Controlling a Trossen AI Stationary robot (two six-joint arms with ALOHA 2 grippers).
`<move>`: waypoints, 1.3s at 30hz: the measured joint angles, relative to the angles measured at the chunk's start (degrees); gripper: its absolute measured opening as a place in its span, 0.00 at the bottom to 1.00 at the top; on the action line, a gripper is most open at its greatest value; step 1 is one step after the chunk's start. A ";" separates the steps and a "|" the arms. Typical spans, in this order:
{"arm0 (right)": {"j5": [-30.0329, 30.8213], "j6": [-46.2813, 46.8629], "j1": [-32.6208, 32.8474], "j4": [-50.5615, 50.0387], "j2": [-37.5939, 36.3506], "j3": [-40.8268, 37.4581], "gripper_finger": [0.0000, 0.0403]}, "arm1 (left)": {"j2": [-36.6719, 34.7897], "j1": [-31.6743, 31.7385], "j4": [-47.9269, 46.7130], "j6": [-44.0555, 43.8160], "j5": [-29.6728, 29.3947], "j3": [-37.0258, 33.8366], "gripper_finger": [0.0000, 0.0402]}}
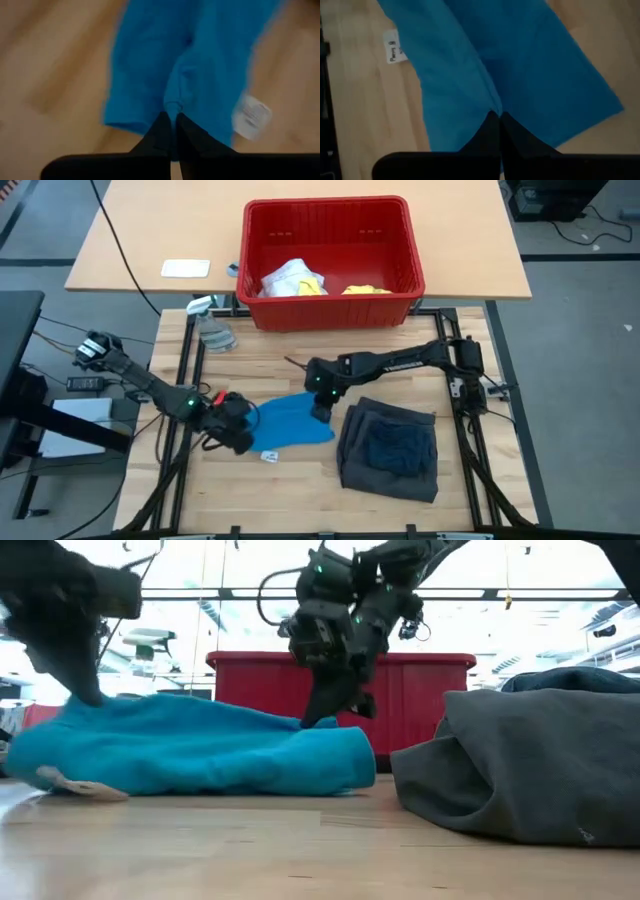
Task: Fold laundry
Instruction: Fold the blue shorts
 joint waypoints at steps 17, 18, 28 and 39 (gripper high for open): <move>18.75 19.50 -2.58 8.20 -0.28 -4.10 0.32 | 6.72 20.95 -2.11 -2.58 -7.13 -0.03 0.24; 18.73 20.01 -1.91 8.45 -0.28 -4.08 0.33 | 6.25 21.16 -1.85 -2.56 -7.11 -0.04 0.26; 21.14 20.42 5.71 5.92 0.01 -7.37 0.29 | 4.39 20.42 2.98 2.64 -4.38 0.46 0.35; 7.08 32.52 16.96 14.72 0.11 -9.27 0.23 | -4.96 17.14 0.68 -1.28 -3.09 0.46 0.35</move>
